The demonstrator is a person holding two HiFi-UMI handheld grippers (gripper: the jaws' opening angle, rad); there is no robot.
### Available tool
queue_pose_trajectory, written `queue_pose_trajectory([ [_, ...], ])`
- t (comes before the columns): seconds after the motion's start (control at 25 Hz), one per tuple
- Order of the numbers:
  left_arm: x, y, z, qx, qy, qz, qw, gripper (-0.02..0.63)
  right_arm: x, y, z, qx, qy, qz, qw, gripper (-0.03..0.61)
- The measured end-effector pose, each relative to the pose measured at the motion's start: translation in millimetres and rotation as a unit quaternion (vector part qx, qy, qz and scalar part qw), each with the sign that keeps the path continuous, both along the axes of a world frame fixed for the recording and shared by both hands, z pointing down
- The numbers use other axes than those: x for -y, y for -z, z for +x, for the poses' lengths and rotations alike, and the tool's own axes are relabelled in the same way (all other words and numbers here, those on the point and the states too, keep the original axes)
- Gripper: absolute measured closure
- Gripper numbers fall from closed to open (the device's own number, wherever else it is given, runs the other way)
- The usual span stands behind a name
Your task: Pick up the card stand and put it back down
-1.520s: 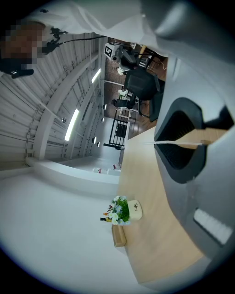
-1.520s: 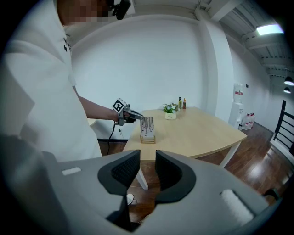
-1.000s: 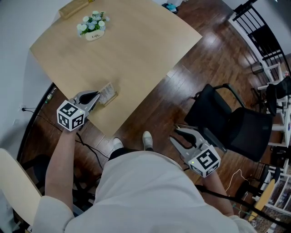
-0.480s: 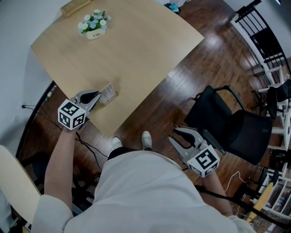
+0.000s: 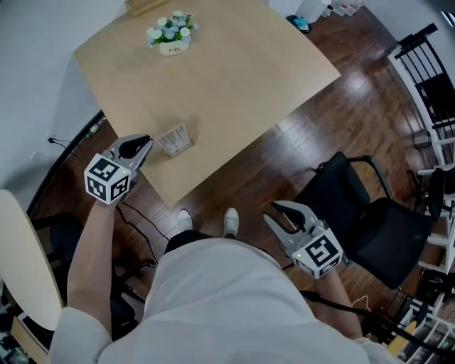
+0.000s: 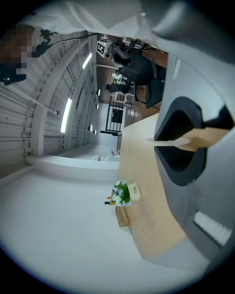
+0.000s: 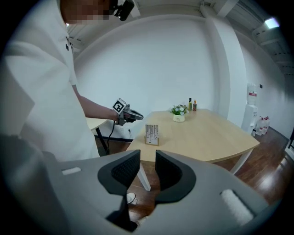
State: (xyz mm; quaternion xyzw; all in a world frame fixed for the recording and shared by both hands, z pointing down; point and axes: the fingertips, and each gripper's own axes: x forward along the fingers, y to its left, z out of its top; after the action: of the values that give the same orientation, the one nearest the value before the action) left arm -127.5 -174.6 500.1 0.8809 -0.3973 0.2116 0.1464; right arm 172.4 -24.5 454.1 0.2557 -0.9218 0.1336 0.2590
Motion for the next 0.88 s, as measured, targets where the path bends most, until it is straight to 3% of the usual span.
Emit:
queue_pose_trajectory([
  [0.2,-49.4,37.1,4.6,0.036,0.074,0.017,0.9965,0.623,12.9,-4.4,10.2,0.039,0.053,-0.001,0.998,0.47],
  [0.36,-111.3,53.4,33.2,0.068,0.09,0.013,0.9935,0.623,15.8,-19.1,11.4,0.046,0.124,-0.001,0.991,0.471],
  [0.48,-156.7,58.7,54.7,0.047,0.115,0.0,0.9923,0.621,20.8,-30.8,7.9,0.04,0.164,0.006,0.986,0.471],
  [0.68,-215.5,72.2,78.1,-0.006,0.154,-0.005,0.9881,0.62,12.1,-17.0,-14.5,0.061,0.178,0.024,0.982,0.471],
  [0.88,-252.3,81.3,95.6,-0.008,0.139,0.02,0.99,0.614,-13.4,0.8,-27.1,0.055,0.185,0.05,0.98,0.471],
])
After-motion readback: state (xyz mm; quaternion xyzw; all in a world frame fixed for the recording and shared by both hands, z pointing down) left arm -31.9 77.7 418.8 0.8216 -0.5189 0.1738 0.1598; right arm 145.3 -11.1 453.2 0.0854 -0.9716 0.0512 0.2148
